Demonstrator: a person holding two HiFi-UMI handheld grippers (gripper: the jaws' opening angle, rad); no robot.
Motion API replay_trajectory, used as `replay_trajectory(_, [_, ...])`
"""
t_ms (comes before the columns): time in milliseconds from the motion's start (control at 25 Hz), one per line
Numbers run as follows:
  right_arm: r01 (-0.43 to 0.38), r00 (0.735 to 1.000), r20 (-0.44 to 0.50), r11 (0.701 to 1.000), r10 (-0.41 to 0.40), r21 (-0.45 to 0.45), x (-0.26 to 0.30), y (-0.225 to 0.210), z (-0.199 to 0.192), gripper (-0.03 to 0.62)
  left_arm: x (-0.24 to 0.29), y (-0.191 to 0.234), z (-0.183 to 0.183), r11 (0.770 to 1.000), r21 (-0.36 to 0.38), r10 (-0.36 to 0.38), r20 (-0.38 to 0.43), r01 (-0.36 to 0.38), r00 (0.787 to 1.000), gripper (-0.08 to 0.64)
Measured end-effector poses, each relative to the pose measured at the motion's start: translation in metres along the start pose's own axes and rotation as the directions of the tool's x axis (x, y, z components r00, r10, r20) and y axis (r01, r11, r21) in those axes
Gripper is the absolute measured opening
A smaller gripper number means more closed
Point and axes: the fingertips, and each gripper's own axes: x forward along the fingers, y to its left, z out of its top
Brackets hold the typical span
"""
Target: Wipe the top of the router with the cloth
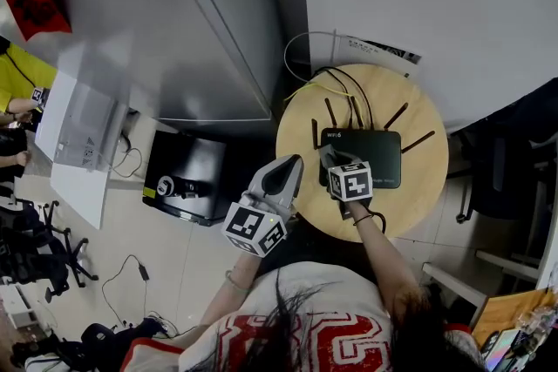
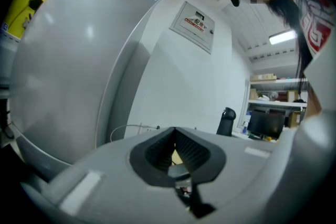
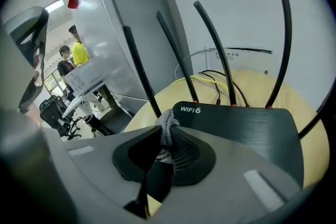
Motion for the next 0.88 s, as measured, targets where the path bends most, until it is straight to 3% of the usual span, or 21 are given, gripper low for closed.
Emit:
replay_trajectory(400, [0.047,0.999,0.003,0.999,-0.047,0.011,-0.007,-0.02,-0.008,0.035,0.004,-0.002,-0.009,0.999,-0.001,-0.04,-0.038,0.04,0.998,0.002])
replay_trajectory(880, [0.184,0.982,0.026,0.977,-0.188,0.11,-0.055,-0.105,-0.027,0.035,0.016,-0.008,-0.021,0.996,-0.002,-0.093,-0.078,0.093,0.993,0.002])
